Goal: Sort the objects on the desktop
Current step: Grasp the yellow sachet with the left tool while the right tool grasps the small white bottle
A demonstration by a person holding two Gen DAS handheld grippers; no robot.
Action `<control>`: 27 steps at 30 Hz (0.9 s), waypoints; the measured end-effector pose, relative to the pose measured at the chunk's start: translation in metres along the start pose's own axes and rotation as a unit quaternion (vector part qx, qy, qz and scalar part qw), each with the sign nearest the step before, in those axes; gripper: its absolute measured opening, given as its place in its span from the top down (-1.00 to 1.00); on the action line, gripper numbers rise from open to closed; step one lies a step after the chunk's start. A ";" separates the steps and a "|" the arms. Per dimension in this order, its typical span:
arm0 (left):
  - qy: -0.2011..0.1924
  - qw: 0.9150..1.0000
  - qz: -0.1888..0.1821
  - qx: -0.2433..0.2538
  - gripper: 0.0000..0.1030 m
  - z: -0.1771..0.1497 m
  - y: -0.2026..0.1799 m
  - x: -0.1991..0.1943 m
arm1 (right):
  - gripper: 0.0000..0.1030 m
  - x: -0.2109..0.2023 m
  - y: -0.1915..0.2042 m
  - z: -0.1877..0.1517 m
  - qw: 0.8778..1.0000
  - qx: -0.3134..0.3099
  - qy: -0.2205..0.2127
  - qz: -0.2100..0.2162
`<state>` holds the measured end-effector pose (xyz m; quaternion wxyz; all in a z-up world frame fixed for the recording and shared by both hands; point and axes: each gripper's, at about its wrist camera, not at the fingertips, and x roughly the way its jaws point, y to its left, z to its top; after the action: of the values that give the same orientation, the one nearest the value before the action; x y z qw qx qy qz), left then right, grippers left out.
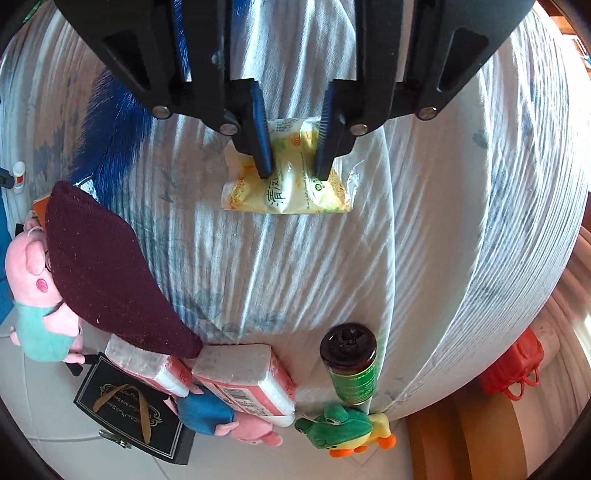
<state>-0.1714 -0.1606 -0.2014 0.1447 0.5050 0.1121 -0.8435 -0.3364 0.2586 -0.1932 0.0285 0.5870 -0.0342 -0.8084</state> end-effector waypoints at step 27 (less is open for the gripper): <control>-0.173 0.981 -0.048 0.075 0.82 0.021 -0.080 -0.148 | 0.47 -0.170 0.040 -0.022 0.977 -0.075 -0.197 0.028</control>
<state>-0.1512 -0.0733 -0.0569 0.0832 0.3551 0.0457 -0.9300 -0.2627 0.2326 -0.0357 0.0880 0.4116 0.0052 -0.9071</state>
